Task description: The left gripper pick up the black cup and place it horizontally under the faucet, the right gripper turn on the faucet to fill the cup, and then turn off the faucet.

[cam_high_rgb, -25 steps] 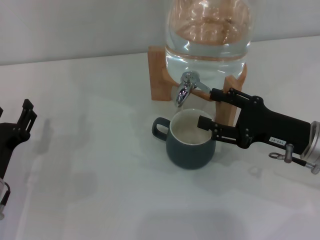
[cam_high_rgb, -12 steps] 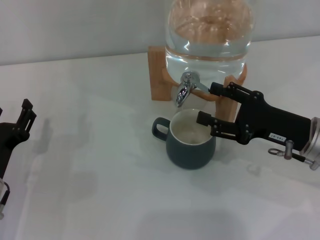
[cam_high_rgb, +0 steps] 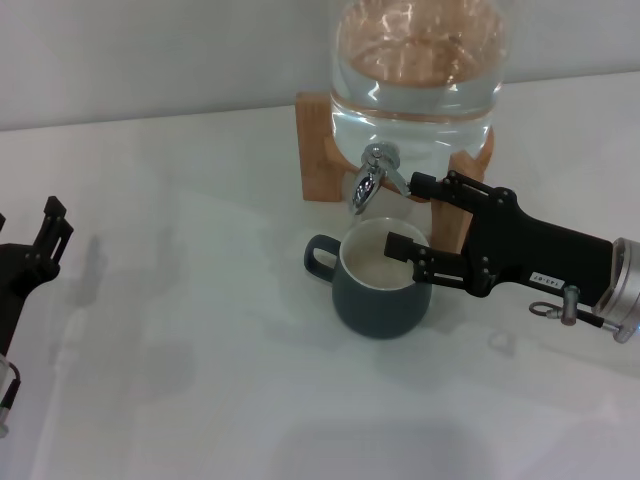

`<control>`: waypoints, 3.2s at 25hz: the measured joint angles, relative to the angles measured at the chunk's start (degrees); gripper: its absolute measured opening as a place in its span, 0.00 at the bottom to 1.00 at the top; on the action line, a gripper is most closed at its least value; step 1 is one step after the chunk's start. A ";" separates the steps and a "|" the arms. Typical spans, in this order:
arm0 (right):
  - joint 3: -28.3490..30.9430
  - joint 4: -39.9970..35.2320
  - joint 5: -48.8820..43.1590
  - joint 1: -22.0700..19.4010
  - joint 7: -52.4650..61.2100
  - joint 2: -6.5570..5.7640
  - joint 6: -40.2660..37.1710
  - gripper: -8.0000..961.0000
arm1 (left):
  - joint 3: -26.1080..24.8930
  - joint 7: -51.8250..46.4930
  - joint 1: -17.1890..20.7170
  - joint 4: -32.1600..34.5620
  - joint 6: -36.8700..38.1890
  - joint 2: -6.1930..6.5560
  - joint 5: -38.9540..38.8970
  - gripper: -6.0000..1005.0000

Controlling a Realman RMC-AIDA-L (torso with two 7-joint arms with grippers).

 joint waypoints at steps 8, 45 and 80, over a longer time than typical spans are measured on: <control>0.36 0.20 1.51 -0.59 -0.03 0.00 0.17 0.88 | 0.14 0.00 -0.12 -0.04 -0.03 0.00 0.00 0.77; -6.45 -0.19 3.45 0.71 -0.90 0.09 -0.38 0.88 | 0.18 -0.09 0.33 -0.31 -0.21 -0.09 -0.01 0.77; -4.82 1.09 7.95 -0.54 -2.51 -0.05 -1.72 0.88 | -0.01 -0.09 -0.22 -0.32 -0.20 -0.09 -0.01 0.77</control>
